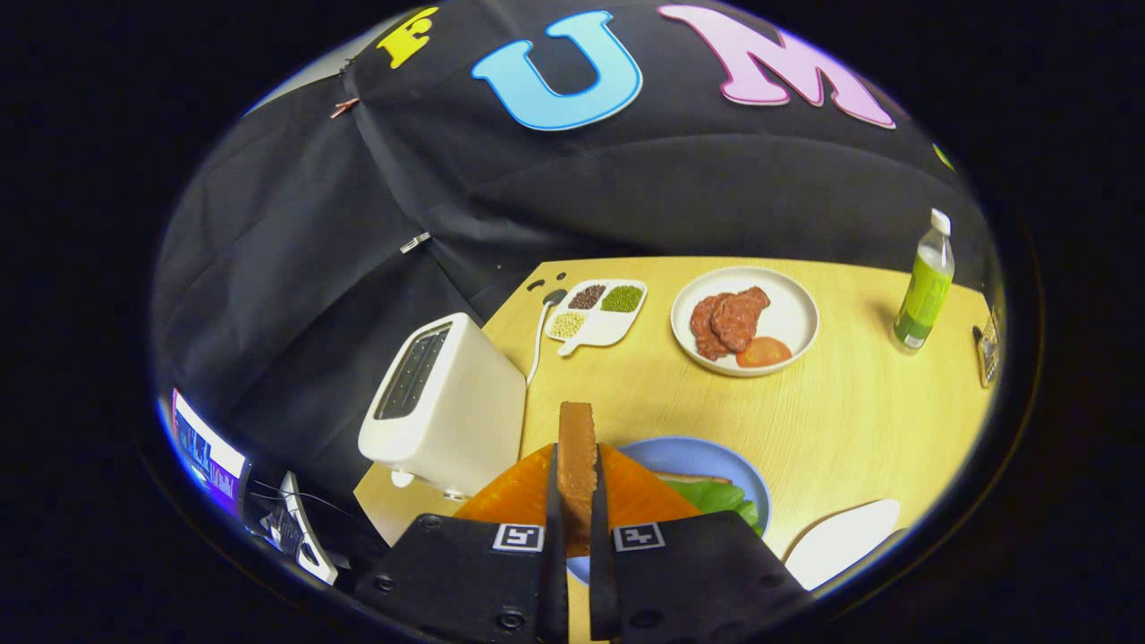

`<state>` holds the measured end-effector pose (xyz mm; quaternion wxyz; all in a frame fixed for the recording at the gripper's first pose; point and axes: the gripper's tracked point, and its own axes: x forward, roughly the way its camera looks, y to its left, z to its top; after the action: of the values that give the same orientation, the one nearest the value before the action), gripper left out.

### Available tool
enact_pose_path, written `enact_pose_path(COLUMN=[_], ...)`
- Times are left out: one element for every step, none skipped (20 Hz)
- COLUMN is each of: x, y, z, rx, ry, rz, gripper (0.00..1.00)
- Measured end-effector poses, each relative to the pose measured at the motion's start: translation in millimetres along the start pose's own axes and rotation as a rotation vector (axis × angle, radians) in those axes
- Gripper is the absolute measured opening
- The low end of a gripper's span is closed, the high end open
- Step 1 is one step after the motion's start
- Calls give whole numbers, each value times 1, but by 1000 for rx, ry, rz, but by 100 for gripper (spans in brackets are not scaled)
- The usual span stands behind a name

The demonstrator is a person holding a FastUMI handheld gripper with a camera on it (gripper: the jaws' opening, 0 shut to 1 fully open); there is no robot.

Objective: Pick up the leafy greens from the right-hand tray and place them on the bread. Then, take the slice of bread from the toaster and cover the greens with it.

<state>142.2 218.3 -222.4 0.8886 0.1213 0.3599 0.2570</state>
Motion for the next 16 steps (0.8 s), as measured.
enact_pose_path(x=[4,6,8,10,11,12,12,12,11,10,12,14,10,9,9,6], y=[-6,-13,-19,-24,-29,-36,-42,-48,-53,-57,-62,-71,-77,-83,-93,-101], z=[-7,-12,-16,-20,-24,-27,-29,-30,-33,-36,-41,-47,-49,-52,-55,-56], rx=[11,21,31,47,64,77,89,101,116,129,141,144,152,160,159,160], ry=[9,13,12,19,23,22,21,20,20,21,30,36,36,34,32,33], rz=[3,3,3,4,5,-3,-9,-17,-24,-29,-42,-66,-75,-94,-120,-139], gripper=[14,14,14,14,14,14,14,14,15,17,18,23,28,29,42,50])
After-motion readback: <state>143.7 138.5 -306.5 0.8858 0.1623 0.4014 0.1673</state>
